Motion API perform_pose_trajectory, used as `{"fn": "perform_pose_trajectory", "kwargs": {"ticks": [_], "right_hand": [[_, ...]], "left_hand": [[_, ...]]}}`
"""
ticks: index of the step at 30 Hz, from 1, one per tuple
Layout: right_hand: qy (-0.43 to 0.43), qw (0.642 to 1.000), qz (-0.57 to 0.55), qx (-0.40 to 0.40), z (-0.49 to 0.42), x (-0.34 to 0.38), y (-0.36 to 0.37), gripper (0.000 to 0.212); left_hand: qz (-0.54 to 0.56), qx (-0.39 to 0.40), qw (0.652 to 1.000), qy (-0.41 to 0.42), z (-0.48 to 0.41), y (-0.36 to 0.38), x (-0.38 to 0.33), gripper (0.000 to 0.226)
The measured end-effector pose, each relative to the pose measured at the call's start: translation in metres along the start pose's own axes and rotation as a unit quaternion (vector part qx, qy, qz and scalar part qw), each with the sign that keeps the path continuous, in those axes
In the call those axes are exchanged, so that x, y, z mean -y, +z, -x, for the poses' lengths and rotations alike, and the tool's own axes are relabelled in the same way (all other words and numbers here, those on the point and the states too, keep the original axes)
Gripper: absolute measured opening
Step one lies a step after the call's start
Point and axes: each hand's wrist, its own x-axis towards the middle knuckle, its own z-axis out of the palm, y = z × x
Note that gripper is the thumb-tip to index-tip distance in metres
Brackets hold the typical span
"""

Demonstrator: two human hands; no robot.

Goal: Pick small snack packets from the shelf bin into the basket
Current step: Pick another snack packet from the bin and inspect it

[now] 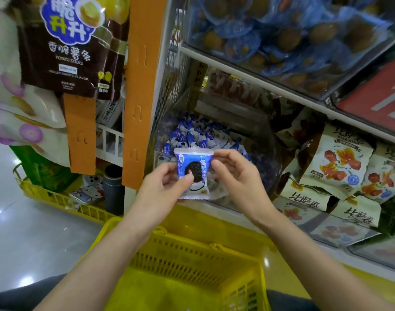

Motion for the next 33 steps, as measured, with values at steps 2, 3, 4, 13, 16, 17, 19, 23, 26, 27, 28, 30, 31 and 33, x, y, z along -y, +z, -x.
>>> {"fn": "perform_pose_trajectory", "kwargs": {"ticks": [2,3,4,13,16,17,19,23,26,27,28,30,31,33], "right_hand": [[-0.012,0.997,0.072,-0.027,-0.027,-0.003,-0.012,0.015],[-0.007,0.993,0.112,-0.045,-0.041,-0.006,-0.019,0.015],[0.003,0.986,0.155,-0.061,-0.056,-0.010,-0.026,0.017],[0.186,0.839,0.501,0.102,-0.137,-0.054,-0.063,0.028],[0.237,0.794,0.547,0.121,-0.144,-0.064,-0.061,0.029],[0.251,0.790,0.546,0.123,-0.146,-0.065,-0.061,0.029],[0.259,0.784,0.549,0.129,-0.149,-0.064,-0.059,0.028],[0.261,0.781,0.552,0.127,-0.151,-0.061,-0.054,0.029],[0.261,0.798,0.535,0.097,-0.150,-0.059,-0.056,0.027],[0.258,0.806,0.527,0.081,-0.150,-0.059,-0.057,0.026],[0.250,0.812,0.523,0.065,-0.148,-0.057,-0.059,0.025],[0.233,0.816,0.527,0.048,-0.146,-0.055,-0.061,0.024],[0.233,0.814,0.530,0.052,-0.145,-0.054,-0.062,0.024],[0.244,0.806,0.534,0.076,-0.145,-0.051,-0.061,0.026]], "left_hand": [[0.030,-0.018,0.999,0.011,-0.006,-0.003,-0.005,0.015],[0.040,-0.026,0.999,0.014,-0.009,-0.005,-0.008,0.014],[0.053,-0.035,0.998,0.018,-0.012,-0.007,-0.010,0.013],[0.143,-0.042,0.989,0.017,-0.034,-0.014,-0.016,0.012],[0.139,-0.043,0.989,0.022,-0.039,-0.014,-0.015,0.014],[0.139,-0.043,0.989,0.022,-0.040,-0.014,-0.015,0.014],[0.138,-0.042,0.989,0.019,-0.042,-0.014,-0.015,0.015],[0.145,-0.038,0.989,0.013,-0.042,-0.014,-0.015,0.015],[0.143,-0.039,0.989,0.015,-0.040,-0.014,-0.016,0.018],[0.141,-0.039,0.989,0.015,-0.039,-0.014,-0.016,0.019],[0.140,-0.039,0.989,0.014,-0.038,-0.014,-0.016,0.019],[0.139,-0.034,0.990,0.008,-0.036,-0.013,-0.016,0.021],[0.137,-0.032,0.990,0.005,-0.034,-0.012,-0.016,0.022],[0.129,-0.032,0.991,0.003,-0.031,-0.012,-0.016,0.022]]}}
